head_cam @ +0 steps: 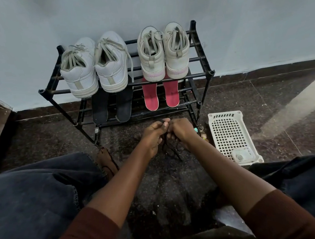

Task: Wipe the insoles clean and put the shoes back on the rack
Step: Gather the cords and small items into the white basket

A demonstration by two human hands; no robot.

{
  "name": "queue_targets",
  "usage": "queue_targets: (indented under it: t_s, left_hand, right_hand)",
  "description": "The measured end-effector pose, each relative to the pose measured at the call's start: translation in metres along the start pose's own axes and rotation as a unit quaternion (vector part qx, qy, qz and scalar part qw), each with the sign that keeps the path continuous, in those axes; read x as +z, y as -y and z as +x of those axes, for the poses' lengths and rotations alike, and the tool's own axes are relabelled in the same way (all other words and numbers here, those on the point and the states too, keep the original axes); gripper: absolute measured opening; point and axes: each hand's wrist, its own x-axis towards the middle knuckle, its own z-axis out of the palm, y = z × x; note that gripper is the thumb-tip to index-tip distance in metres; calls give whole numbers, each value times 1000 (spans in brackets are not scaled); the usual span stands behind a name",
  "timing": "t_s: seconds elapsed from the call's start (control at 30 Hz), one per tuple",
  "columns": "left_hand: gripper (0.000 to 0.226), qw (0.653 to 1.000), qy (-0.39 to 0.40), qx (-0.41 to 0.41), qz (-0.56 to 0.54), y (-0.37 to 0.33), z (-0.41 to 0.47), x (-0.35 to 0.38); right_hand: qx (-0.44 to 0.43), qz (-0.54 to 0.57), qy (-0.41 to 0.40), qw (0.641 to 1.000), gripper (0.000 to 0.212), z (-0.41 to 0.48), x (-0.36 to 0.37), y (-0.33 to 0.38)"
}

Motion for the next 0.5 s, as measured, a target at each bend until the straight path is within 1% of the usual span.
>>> queue_targets:
  t_s: [0.07,0.13,0.2,0.33,0.5]
  left_hand:
    - [20,1000,2,-6,1,3,0,1]
    - [20,1000,6,-8,3,6,0,1]
    - [18,1000,8,-10,1,7,1,0]
    - [14,1000,-1,-8,-22,3,2,-6]
    - [15,997,-26,23,-70,-13,8,-24]
  right_hand:
    - [7,46,-13,999,21,1,2,-2]
    - [22,88,-7,996,21,1,2,-7]
    - [37,97,-3,995,19,0,3,-11]
    - [63,55,-22,996,23,3,1,-22]
    - [121,1,-68,990,26,10,-14,-41]
